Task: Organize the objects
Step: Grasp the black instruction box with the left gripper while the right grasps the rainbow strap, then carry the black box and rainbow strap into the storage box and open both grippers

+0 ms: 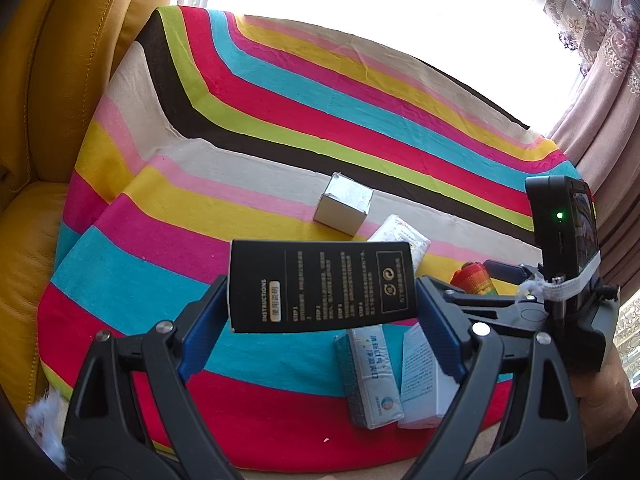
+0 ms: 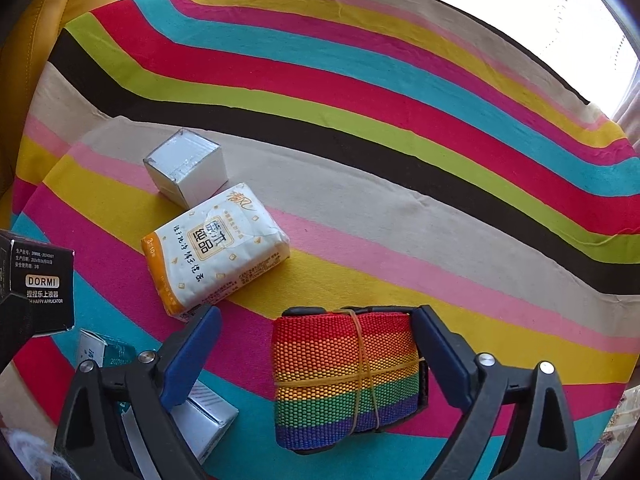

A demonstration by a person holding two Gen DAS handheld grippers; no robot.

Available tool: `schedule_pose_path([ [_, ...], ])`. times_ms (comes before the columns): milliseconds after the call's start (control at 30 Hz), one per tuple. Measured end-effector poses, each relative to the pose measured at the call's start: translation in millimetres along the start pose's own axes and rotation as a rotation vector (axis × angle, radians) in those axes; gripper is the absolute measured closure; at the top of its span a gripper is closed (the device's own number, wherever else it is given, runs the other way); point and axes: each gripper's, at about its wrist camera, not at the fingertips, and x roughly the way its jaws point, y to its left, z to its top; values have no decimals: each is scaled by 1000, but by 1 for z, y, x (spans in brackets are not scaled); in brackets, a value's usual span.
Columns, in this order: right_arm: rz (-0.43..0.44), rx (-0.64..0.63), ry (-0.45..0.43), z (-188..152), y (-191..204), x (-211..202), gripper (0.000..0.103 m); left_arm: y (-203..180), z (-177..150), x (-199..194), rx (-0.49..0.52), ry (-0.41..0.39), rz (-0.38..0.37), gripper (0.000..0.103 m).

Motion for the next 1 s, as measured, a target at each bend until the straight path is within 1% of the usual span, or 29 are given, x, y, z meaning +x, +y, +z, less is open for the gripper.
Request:
schedule_pose_path([
  [100,-67,8,-23,-1,-4,-7,42,-2,0,-1,9,-5,-2,12],
  [167,0,66,-33,-4,-14,-11,42,-3,0,-1,10,-5,-4,12],
  [200,10,83,-39,-5,-17,-13,43,-3,0,-1,9,-5,-4,12],
  [233,11,93,-49,-6,-20,-16,45,-2,-1,-1,8,-5,-4,13],
  [333,13,132,-72,-11,-26,-24,48,-3,-1,-2,10,-7,-6,13],
  [500,10,170,-103,-26,-38,-41,49,-7,-1,-4,29,-14,-18,13],
  [700,28,238,-128,-46,-55,-61,50,-11,-1,-6,42,-22,-25,13],
  [833,19,249,-120,-63,-59,-74,51,-15,-2,-8,64,-29,-29,13],
  [1000,1,235,-55,-88,-57,-80,54,-18,-2,-9,77,-33,-25,13],
])
